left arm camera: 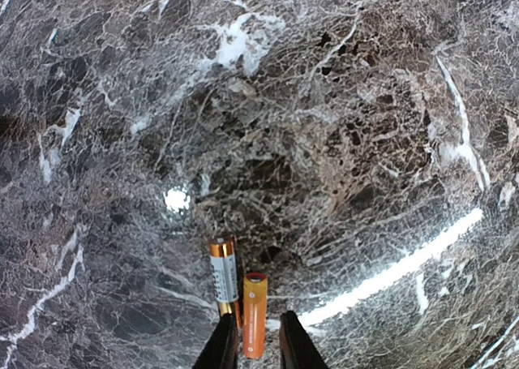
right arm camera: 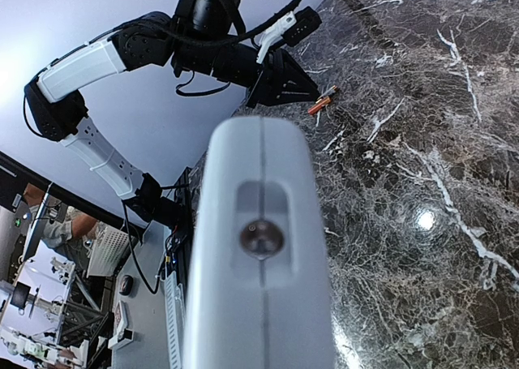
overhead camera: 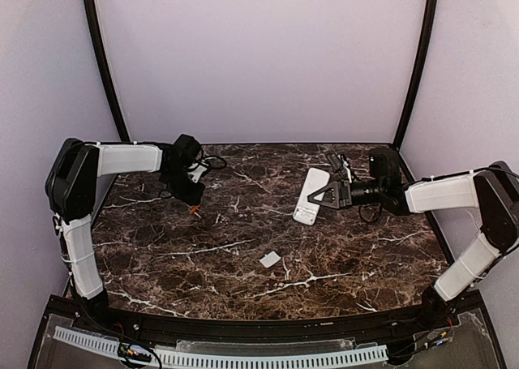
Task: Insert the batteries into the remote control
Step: Pick up the battery from the center of the board.
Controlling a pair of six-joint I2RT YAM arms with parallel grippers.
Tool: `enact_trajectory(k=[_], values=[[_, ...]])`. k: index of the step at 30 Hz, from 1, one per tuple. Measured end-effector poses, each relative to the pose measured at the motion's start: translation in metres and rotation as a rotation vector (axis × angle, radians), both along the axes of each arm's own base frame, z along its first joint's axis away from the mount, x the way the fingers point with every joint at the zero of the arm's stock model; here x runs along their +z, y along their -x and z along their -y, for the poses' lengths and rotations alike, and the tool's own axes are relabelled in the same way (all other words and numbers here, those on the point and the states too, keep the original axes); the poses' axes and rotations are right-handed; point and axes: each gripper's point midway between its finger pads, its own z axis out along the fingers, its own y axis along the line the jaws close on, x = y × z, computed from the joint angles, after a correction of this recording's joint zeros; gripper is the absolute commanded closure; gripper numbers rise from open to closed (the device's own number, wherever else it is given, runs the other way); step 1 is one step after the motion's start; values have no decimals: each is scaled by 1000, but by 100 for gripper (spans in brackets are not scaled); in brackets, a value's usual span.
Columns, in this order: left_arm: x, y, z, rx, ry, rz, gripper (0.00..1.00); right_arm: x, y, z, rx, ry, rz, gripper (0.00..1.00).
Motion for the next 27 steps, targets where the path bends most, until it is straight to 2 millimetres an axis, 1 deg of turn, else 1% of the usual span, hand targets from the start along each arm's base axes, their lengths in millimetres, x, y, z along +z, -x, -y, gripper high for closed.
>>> enact_trajectory(k=[5,12,27], values=[[-3,4,-2,4,-7,-19,82,0,0,0,2,-1,0,100],[-14,16,-8,5,-27,-59,80,-1,1,0,7,-1,-5,100],[-20,20,-8,6,-28,-76,81,-1,1,-1,9,-2,-6,100]])
